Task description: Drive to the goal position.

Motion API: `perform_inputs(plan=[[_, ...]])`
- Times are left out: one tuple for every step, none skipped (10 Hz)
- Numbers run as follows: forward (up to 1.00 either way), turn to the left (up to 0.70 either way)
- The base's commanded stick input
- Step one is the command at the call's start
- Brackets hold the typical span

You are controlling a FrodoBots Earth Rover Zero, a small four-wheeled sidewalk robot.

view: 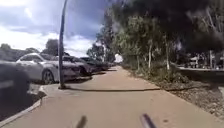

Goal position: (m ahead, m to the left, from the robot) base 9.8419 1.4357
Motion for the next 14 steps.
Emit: perform_inputs(plan=[[1.00, 0.00], [1.00, 0.00], [1.00, 0.00], [1.00, 0.00], [1.00, 0.00], [1.00, 0.00], [1.00, 0.00], [1.00, 0.00], [1.00, 0.00], [1.00, 0.00], [1.00, 0.00], [1.00, -0.03], [1.00, -0.30], [1.00, -0.38]])
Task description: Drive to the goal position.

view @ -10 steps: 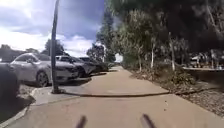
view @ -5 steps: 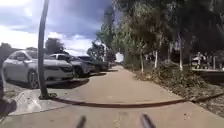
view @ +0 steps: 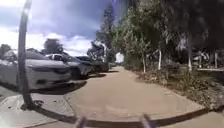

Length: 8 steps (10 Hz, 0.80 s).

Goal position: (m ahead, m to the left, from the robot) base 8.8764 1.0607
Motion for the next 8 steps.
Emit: perform_inputs(plan=[[1.00, -0.40], [1.00, -0.20], [1.00, 0.00], [1.00, 0.00], [1.00, 0.00], [1.00, 0.00], [1.00, 0.00], [1.00, 0.00]])
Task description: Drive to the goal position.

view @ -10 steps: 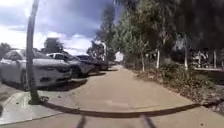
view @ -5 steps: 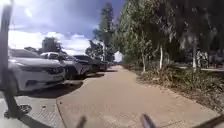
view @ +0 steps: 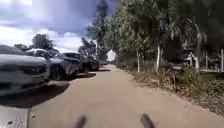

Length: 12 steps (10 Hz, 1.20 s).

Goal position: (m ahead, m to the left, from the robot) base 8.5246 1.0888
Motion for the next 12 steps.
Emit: perform_inputs(plan=[[1.00, 0.00], [1.00, 0.00], [1.00, 0.00], [1.00, 0.00], [1.00, 0.00], [1.00, 0.00], [1.00, 0.00], [1.00, 0.00], [1.00, 0.00], [1.00, 0.00], [1.00, 0.00], [1.00, 0.00]])
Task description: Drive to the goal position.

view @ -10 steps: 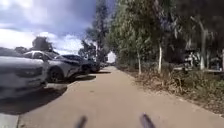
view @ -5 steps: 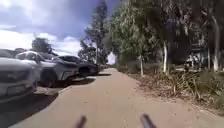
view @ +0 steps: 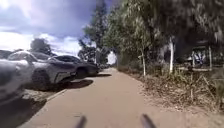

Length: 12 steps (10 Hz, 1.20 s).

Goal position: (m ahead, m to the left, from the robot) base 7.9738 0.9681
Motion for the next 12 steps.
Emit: perform_inputs(plan=[[1.00, 0.00], [1.00, 0.00], [1.00, 0.00], [1.00, 0.00], [1.00, 0.00], [1.00, 0.00], [1.00, 0.00], [1.00, 0.00], [1.00, 0.00], [1.00, 0.00], [1.00, 0.00], [1.00, 0.00]])
